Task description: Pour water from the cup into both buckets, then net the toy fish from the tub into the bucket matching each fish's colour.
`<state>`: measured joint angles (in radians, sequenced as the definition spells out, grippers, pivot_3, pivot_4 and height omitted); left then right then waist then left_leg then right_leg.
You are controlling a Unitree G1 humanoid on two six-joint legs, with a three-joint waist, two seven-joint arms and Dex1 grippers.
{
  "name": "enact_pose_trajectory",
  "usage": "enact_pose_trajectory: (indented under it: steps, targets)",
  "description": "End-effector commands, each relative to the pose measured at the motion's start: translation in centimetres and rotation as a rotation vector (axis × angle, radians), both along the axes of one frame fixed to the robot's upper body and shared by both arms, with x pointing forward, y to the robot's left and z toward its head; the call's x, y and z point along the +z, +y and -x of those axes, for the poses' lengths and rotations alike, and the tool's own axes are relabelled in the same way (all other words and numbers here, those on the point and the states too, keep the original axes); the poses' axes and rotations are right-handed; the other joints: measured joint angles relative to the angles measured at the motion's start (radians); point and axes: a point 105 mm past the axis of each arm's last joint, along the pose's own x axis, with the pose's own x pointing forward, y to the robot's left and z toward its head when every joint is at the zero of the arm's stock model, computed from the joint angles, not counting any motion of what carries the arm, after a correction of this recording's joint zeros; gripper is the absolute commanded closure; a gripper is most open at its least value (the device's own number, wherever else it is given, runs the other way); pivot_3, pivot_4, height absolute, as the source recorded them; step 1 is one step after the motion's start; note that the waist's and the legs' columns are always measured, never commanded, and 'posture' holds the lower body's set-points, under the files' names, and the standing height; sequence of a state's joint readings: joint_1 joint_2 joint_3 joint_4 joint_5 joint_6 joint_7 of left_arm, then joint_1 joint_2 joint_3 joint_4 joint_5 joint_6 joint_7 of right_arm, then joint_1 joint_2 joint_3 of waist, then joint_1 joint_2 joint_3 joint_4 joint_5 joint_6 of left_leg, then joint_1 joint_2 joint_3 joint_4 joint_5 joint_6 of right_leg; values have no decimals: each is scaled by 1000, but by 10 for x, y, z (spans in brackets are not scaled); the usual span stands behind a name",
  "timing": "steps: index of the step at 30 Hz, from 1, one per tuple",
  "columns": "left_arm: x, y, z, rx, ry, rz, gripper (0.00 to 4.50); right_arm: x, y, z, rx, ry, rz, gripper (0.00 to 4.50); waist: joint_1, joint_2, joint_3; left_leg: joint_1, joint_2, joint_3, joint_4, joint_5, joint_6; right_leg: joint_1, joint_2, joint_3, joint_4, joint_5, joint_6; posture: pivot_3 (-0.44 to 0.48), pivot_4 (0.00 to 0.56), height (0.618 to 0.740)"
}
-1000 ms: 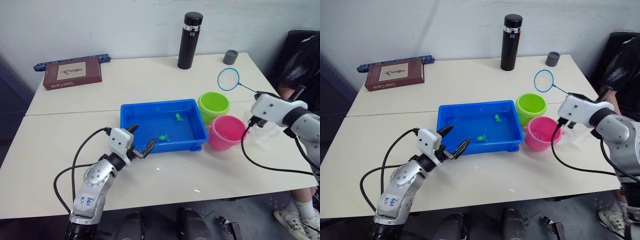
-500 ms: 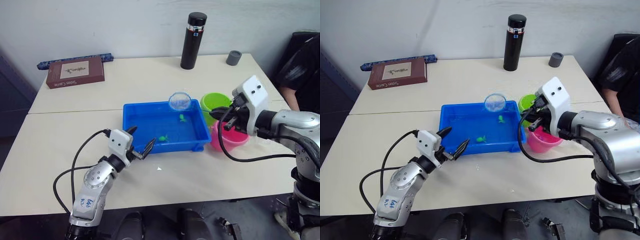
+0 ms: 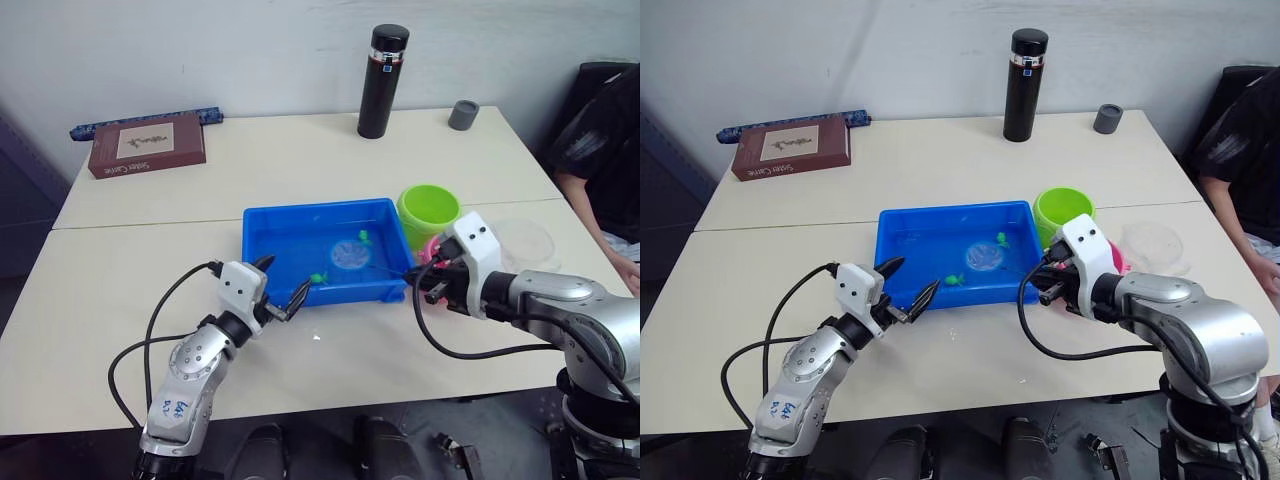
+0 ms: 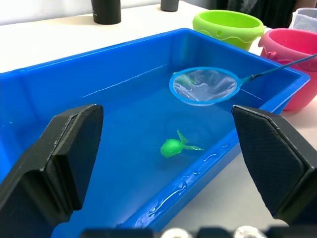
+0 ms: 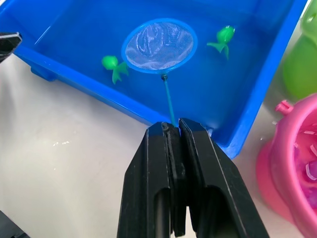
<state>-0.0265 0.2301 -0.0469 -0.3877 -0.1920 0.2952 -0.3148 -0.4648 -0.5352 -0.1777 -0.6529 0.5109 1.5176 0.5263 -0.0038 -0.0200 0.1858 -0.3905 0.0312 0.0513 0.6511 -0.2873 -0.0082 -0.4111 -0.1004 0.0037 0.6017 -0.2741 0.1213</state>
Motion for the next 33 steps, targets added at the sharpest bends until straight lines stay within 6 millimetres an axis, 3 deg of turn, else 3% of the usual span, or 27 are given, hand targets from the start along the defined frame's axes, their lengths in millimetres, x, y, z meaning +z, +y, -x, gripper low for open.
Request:
enact_pose_trajectory:
  steps: [1, 14, 33]
  targets:
    - [16, 1, 5, 5, -65, -2, 44, 2, 0, -1, -21, -2, -25, 4500, 1, 0, 0, 0, 0, 0, 0, 0, 0, 0, 0, 0, 0, 0, 0, 0, 150, 740]
    - [19, 2, 6, 23, -69, -2, 44, -4, 3, -19, -106, 101, -122, 4500, -1, 0, 0, 0, 0, -1, 0, 0, 0, 0, 0, 0, 0, 0, 0, 0, 150, 740]
    - [22, -1, 4, 24, -68, 8, 44, -10, -12, -34, -241, 153, -202, 4500, -2, 0, 0, 0, 0, -1, -2, 0, 0, -1, 0, 0, -1, 0, -1, 0, 150, 740]
